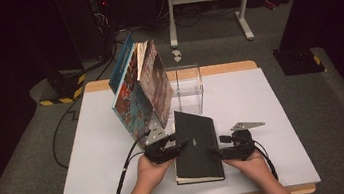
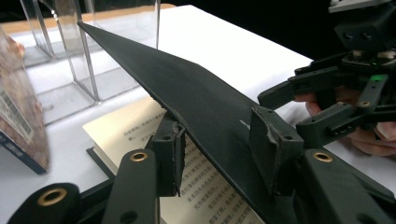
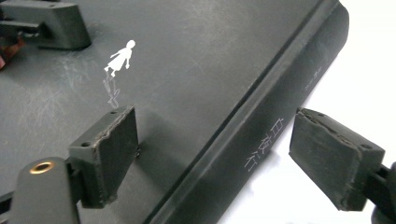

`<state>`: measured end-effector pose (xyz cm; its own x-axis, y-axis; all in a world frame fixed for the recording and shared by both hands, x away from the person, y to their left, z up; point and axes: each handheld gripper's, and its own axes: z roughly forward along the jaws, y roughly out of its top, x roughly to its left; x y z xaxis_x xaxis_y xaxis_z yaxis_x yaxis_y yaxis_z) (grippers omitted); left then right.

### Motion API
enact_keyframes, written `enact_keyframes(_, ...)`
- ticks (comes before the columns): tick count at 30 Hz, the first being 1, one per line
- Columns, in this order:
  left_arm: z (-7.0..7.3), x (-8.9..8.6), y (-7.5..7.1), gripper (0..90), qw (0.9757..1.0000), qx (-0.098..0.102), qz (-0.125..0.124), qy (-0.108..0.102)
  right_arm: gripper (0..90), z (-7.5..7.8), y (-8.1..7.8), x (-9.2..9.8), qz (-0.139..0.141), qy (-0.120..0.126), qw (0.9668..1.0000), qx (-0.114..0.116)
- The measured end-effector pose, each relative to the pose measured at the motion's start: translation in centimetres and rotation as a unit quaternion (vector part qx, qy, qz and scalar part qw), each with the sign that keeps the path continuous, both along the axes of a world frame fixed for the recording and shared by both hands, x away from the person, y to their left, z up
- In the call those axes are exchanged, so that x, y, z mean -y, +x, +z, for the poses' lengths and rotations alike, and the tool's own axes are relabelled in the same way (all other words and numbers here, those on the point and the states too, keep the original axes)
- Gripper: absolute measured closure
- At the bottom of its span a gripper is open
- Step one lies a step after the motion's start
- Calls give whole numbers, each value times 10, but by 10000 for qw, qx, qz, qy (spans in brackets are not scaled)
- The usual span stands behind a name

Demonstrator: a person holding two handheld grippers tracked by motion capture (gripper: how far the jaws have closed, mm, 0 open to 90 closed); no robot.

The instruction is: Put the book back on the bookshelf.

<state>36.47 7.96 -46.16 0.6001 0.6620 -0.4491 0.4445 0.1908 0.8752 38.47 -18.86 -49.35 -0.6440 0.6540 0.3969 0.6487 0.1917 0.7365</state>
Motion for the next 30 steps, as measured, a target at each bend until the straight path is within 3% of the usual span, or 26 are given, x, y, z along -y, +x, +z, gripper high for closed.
enact_keyframes(4, 0, 0, -3, 567, 9998, 174, -27, 7, 115, -3, 5, 1, 26, 164, 9997, -181)
enact_keyframes(9, 2, 0, -8, 569, 9991, 415, -89, 77, 104, -4, 5, 1, 50, 279, 9993, -227)
enact_keyframes(18, 5, 0, -18, 570, 9964, 827, -148, 89, 83, -5, 8, 2, 126, 595, 9971, -456)
enact_keyframes(30, 6, 1, -27, 571, 9931, 1152, -184, 88, 79, -5, 10, 3, 203, 902, 9939, -610)
